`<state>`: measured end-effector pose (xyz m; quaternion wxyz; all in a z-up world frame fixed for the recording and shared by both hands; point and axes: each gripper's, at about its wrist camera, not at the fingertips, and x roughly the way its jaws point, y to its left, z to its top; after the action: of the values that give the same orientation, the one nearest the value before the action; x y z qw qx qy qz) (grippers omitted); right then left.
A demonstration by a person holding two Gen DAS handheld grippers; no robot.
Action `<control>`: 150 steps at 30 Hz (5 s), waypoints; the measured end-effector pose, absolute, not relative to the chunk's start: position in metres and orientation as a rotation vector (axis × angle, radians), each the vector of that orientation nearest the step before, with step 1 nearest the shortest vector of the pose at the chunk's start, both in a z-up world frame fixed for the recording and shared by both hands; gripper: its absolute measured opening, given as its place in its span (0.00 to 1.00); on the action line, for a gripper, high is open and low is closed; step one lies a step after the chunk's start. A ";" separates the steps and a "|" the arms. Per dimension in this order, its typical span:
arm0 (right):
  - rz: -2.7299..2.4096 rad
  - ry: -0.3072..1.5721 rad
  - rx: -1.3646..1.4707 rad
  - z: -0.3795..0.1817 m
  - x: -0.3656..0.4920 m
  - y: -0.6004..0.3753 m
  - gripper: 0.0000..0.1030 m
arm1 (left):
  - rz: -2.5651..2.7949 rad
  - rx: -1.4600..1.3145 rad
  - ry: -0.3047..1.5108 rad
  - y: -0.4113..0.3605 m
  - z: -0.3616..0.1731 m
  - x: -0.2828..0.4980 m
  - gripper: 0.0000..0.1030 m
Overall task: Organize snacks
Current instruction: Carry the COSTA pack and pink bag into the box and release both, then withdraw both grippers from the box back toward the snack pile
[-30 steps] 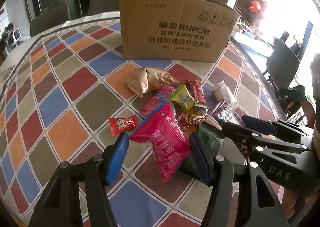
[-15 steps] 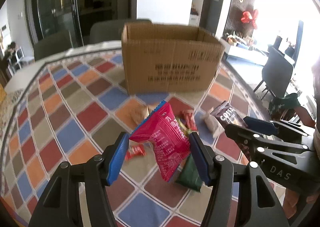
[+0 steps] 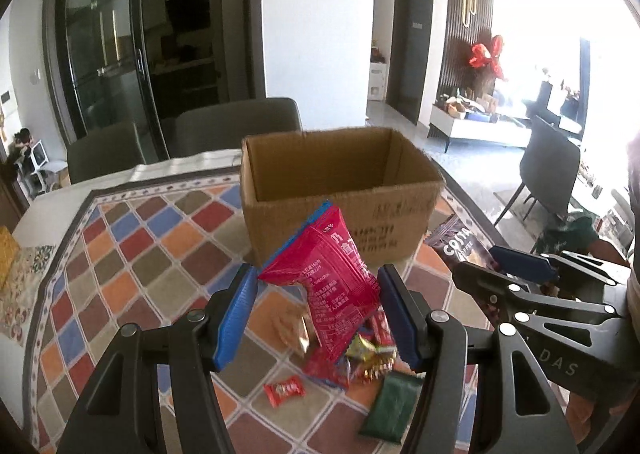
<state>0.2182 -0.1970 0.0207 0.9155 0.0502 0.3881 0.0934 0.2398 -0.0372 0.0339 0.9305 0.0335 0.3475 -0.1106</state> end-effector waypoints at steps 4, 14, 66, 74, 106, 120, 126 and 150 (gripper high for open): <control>0.194 0.783 0.118 0.030 0.235 -0.198 0.42 | -0.223 0.071 0.697 -0.037 0.043 0.256 0.60; 0.190 0.758 0.113 0.053 0.292 -0.196 0.42 | -0.215 0.095 0.705 -0.036 0.061 0.311 0.60; 0.094 0.676 -0.037 0.070 0.312 -0.185 0.66 | -0.150 0.099 0.689 -0.011 0.074 0.310 0.79; 0.156 0.664 0.008 0.068 0.271 -0.172 0.66 | -0.119 0.135 0.600 0.001 0.088 0.259 0.81; 0.182 0.748 0.077 -0.004 0.162 -0.150 0.66 | -0.152 0.028 0.771 0.029 -0.008 0.158 0.83; 0.174 0.912 0.114 -0.061 0.173 -0.151 0.66 | -0.198 -0.005 0.916 0.024 -0.063 0.179 0.82; 0.161 0.959 0.120 -0.080 0.186 -0.153 0.66 | -0.203 -0.022 0.949 0.023 -0.082 0.193 0.82; 0.157 1.056 0.111 -0.122 0.228 -0.150 0.48 | -0.206 -0.031 1.061 0.016 -0.133 0.244 0.61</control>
<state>0.2275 -0.1497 -0.1215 0.8593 0.0530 0.5031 0.0749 0.2440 0.0163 -0.1325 0.8574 -0.0149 0.5050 -0.0983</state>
